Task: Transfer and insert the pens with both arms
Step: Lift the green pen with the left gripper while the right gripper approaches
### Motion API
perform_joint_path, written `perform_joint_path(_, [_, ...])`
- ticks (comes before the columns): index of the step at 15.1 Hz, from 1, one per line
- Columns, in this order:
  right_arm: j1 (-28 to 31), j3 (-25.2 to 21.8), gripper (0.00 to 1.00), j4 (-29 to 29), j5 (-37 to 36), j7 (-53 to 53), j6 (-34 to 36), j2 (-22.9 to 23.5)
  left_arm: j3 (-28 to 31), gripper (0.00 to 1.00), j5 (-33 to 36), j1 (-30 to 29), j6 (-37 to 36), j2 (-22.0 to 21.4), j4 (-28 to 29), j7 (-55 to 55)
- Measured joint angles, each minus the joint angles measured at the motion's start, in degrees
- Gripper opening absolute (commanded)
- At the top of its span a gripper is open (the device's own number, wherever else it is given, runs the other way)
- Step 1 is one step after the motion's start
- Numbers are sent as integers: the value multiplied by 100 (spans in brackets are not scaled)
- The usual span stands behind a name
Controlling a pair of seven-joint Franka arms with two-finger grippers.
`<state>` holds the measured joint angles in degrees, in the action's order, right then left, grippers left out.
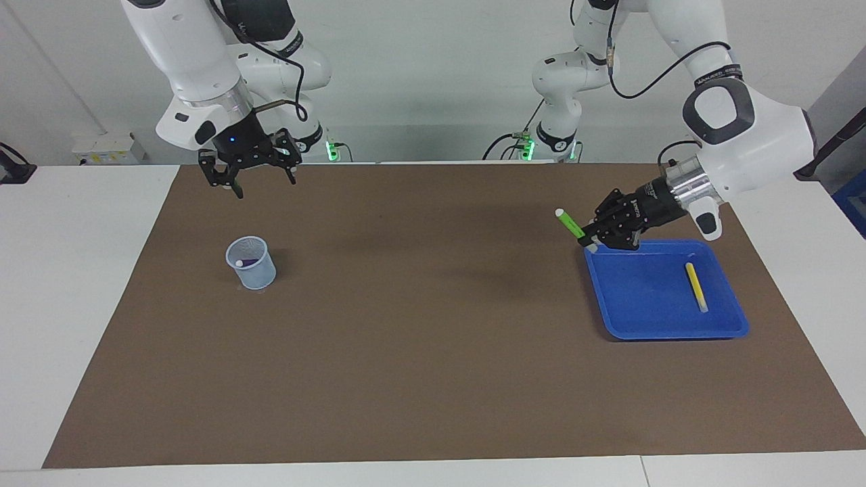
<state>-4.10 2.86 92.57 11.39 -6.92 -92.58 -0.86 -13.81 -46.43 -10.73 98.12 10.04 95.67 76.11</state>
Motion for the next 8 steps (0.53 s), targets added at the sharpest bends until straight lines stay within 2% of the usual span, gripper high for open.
perform_joint_path(2, [-23,28,100,-17,609,357,-8,11,-25,0,-344,7,-20,-67,141,262])
perform_joint_path(5, [-162,64,100,-96,1378,1701,-157,17,-47,0,-778,128,5,-263,590,401])
perform_joint_path(8, [-820,101,100,-155,1514,2832,-861,26,-54,0,-902,469,258,-433,935,526])
